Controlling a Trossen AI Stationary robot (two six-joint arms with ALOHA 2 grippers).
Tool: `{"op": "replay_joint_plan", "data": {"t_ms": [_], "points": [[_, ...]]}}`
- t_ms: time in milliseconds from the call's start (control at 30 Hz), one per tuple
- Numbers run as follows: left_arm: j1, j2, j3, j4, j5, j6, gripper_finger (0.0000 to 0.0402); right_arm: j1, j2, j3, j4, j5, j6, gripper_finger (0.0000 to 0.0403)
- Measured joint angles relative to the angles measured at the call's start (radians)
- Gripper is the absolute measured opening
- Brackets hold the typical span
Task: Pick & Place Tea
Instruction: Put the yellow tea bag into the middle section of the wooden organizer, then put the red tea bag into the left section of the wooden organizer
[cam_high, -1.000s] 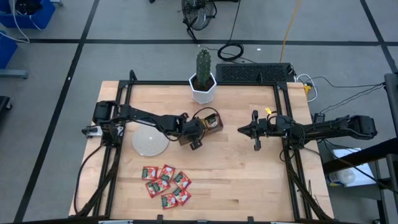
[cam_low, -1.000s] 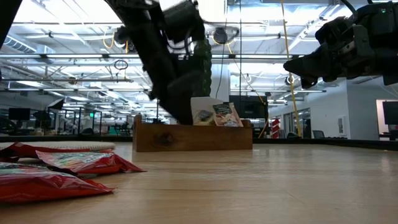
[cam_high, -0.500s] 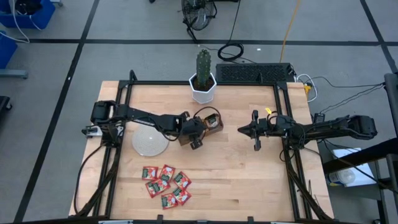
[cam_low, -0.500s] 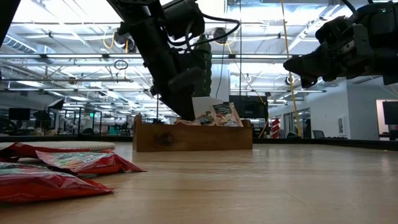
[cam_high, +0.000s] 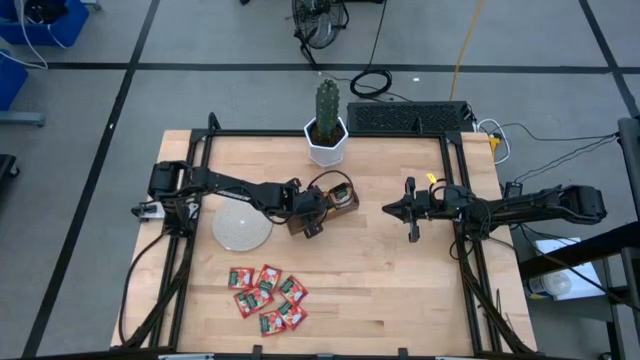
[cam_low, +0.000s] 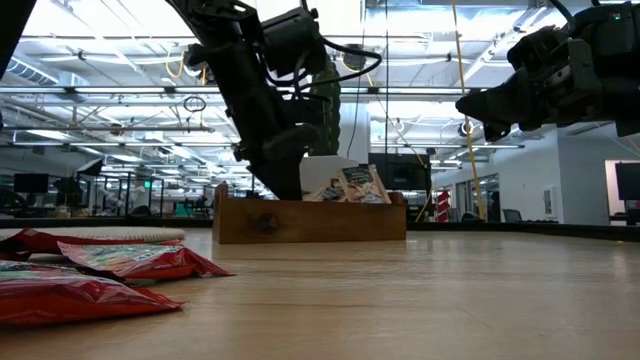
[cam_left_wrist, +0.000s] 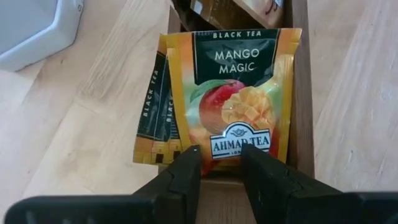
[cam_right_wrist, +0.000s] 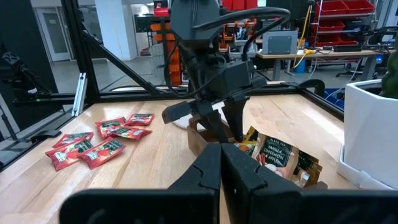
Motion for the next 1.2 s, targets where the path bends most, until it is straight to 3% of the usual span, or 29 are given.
{"op": "replay_joint_plan", "data": {"t_ms": [333,800,967,1200], "points": [[0.000,0.000,0.000,0.003,-0.003,-0.006,0.0117,0.000,0.000,0.000,0.000,0.000,0.000,0.0000],[0.000,-0.095,-0.001,-0.014,-0.008,0.052,0.0117,0.000,-0.001,0.000,-0.001,0.000,0.000,0.0000],[-0.005,-0.192,-0.001,-0.005,-0.012,0.064,0.0117,0.000,0.000,0.000,-0.002,0.000,0.000,0.0000],[-0.065,-0.365,-0.001,-0.010,-0.119,0.156,0.0117,0.000,0.001,0.000,-0.002,0.000,0.000,0.0000]]}}
